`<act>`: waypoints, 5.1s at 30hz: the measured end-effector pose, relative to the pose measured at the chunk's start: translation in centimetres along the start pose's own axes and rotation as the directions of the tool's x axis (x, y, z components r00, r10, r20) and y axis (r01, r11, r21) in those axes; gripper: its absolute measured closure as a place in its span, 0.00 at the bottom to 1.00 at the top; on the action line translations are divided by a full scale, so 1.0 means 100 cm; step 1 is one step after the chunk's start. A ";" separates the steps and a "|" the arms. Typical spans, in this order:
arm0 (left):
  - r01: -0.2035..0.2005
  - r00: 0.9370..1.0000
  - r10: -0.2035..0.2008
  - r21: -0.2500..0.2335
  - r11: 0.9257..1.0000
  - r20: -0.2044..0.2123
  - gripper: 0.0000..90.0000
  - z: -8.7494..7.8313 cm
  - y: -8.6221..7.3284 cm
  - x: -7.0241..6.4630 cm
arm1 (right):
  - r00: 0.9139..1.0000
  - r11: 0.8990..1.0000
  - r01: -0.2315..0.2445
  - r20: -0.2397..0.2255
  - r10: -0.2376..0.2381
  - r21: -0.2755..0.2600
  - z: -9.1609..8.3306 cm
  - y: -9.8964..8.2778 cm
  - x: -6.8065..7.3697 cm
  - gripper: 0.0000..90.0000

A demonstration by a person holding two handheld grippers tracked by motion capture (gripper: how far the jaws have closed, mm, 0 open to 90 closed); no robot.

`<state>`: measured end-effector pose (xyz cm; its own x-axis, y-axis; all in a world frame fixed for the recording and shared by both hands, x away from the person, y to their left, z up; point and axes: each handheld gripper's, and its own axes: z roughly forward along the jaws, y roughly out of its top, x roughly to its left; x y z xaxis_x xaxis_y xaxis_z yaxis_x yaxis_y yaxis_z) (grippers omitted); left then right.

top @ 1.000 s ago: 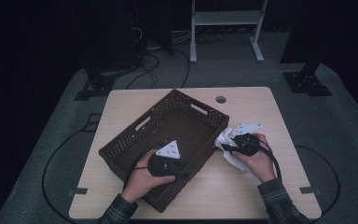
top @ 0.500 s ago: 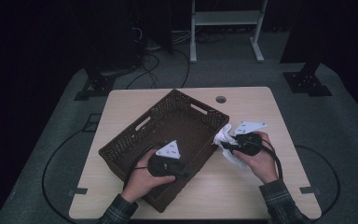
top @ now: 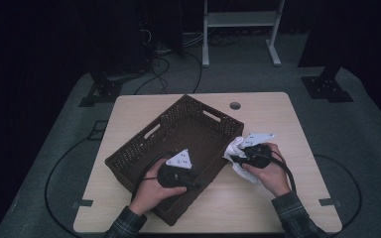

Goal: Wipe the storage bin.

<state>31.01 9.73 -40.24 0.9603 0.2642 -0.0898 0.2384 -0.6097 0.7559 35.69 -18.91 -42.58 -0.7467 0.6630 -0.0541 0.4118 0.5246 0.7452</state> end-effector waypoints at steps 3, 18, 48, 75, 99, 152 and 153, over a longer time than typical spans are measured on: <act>0.000 1.000 0.000 0.000 1.000 0.000 0.69 0.000 0.000 0.000 | 1.000 1.000 0.005 -0.001 -0.005 0.017 0.005 -0.003 0.000 0.74; 0.000 1.000 0.000 0.000 1.000 0.000 0.69 0.000 0.000 0.000 | 1.000 0.998 0.000 -0.005 0.000 0.069 0.020 -0.012 -0.002 0.74; 0.001 1.000 -0.001 0.000 1.000 -0.001 0.69 0.000 0.000 0.000 | 1.000 0.990 -0.010 -0.027 0.014 0.140 0.041 -0.026 -0.002 0.74; 0.002 1.000 -0.002 -0.002 1.000 0.001 0.69 0.000 0.000 0.000 | 1.000 0.997 0.010 -0.021 -0.008 0.078 0.013 -0.011 0.004 0.74; 0.001 1.000 -0.001 -0.001 1.000 0.000 0.69 0.000 0.000 0.000 | 0.998 0.999 0.036 -0.042 -0.037 -0.011 -0.016 0.006 0.012 0.74; 0.001 1.000 -0.001 -0.001 1.000 0.000 0.69 0.000 0.000 0.000 | 0.995 0.992 0.067 -0.086 -0.058 0.103 0.025 -0.009 0.023 0.74; 0.001 1.000 -0.001 -0.001 1.000 0.000 0.69 0.000 0.000 0.000 | 0.995 0.992 0.065 -0.086 -0.056 0.104 0.026 -0.010 0.023 0.74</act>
<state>31.02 9.73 -40.27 0.9601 0.2644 -0.0908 0.2391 -0.6084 0.7568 34.90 -16.51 -45.15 -0.8106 0.5844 -0.0384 0.4146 0.6190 0.6671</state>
